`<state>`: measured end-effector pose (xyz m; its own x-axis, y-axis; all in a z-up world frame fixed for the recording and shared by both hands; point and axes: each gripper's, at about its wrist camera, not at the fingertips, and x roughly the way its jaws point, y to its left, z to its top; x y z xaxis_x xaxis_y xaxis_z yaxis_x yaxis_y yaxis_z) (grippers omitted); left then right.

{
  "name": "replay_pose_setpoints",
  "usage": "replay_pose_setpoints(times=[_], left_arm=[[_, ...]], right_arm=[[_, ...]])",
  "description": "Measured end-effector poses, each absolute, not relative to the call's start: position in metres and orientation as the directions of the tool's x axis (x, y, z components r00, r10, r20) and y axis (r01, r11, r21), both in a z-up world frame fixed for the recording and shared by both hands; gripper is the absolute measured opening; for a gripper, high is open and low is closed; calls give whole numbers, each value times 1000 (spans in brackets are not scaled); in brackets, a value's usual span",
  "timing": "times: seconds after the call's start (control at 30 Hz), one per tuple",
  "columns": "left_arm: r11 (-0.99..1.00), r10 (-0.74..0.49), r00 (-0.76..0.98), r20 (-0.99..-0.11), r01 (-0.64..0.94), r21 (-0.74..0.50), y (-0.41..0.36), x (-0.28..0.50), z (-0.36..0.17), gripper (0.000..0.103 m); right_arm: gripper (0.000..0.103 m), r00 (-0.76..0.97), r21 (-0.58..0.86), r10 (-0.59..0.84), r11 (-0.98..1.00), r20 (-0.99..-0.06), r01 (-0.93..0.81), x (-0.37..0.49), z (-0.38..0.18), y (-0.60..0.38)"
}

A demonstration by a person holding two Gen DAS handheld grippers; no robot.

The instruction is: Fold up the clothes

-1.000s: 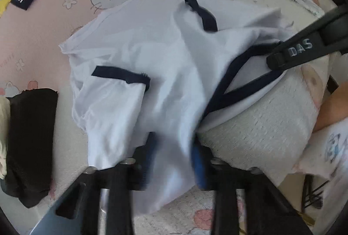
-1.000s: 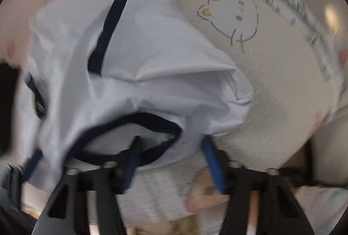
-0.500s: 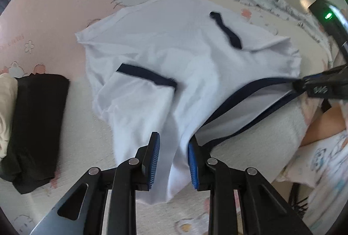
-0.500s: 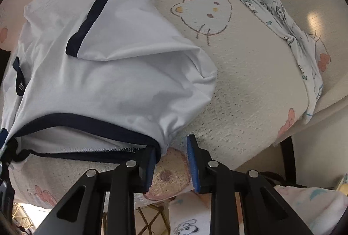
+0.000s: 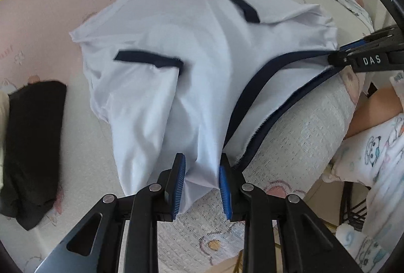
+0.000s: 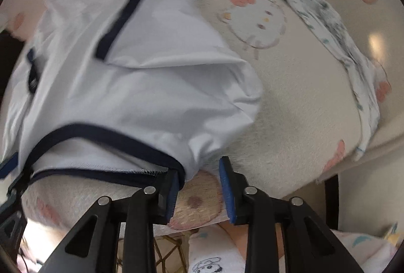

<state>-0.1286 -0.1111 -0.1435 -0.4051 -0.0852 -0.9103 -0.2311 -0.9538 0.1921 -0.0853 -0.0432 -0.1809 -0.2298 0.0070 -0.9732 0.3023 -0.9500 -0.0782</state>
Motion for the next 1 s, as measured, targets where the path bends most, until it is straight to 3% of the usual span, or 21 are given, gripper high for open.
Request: replay_pose_setpoints(times=[0.07, 0.13, 0.17, 0.3, 0.37, 0.53, 0.73, 1.0], left_arm=[[-958, -56, -417, -907, -234, 167, -111, -127, -136, 23], [-961, -33, -432, -901, -234, 147, -111, -124, -127, 24], [-961, -32, -442, -896, -235, 150, -112, -123, -124, 27], [-950, -65, -530, -846, -227, 215, -113, -110, -104, 59], [-940, -84, -562, -823, -228, 252, -118, -110, -98, 67], [-882, -162, -614, -773, -261, 393, -115, -110, -97, 67], [-864, -176, -592, -786, -290, 412, -116, -115, -103, 67], [-571, -289, -681, -673, -441, 692, -94, -92, -142, 67]], right_arm=[[33, -244, -66, -24, -933, -970, 353, -78, -173, -46], [63, -300, -85, -43, -913, -953, 399, -70, -158, -49], [67, -328, -95, -54, -902, -943, 421, -66, -150, -51], [68, -435, -159, -105, -834, -895, 528, -53, -113, -50], [69, -462, -195, -113, -800, -880, 567, -62, -100, -63], [69, -498, -291, -110, -697, -860, 655, -96, -100, -65], [69, -541, -446, -62, -492, -838, 747, -93, -117, -82], [69, -573, -554, -11, -246, -819, 796, -66, -152, -78]])
